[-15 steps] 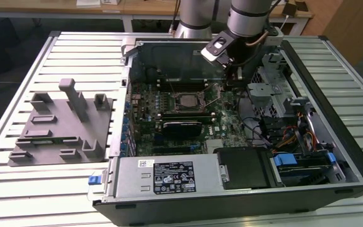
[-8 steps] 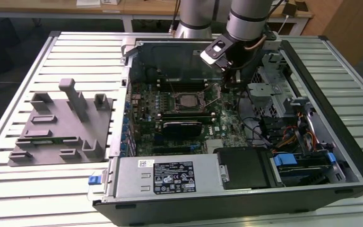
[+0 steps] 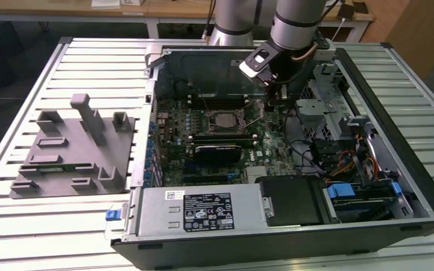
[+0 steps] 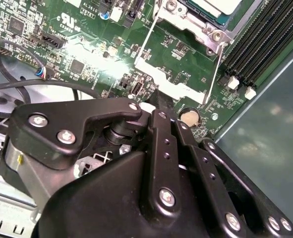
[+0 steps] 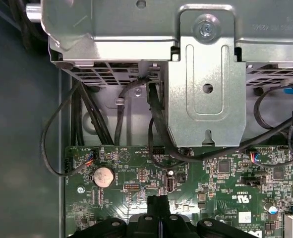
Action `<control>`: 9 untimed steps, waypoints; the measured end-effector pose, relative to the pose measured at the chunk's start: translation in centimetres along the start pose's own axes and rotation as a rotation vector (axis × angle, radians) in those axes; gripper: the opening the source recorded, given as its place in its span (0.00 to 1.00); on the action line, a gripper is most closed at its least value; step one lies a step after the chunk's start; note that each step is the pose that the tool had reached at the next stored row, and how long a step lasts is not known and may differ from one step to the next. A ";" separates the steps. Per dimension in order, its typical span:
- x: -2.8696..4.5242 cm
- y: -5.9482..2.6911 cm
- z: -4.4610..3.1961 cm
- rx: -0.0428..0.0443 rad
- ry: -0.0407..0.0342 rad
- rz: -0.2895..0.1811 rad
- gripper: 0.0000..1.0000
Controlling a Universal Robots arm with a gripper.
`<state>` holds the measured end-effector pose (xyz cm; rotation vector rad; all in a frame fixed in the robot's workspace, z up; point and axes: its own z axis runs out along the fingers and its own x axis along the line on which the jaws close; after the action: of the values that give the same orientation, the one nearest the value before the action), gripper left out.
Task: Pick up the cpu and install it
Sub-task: 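Close the cpu cover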
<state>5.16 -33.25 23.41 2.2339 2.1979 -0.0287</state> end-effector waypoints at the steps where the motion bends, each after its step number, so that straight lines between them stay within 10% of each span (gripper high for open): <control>1: 0.00 -0.03 0.01 0.0000 0.0001 0.000 0.11; 9: 0.01 -0.30 0.01 0.0000 0.0000 0.000 0.11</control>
<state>4.86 -33.24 23.40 2.2341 2.1978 -0.0288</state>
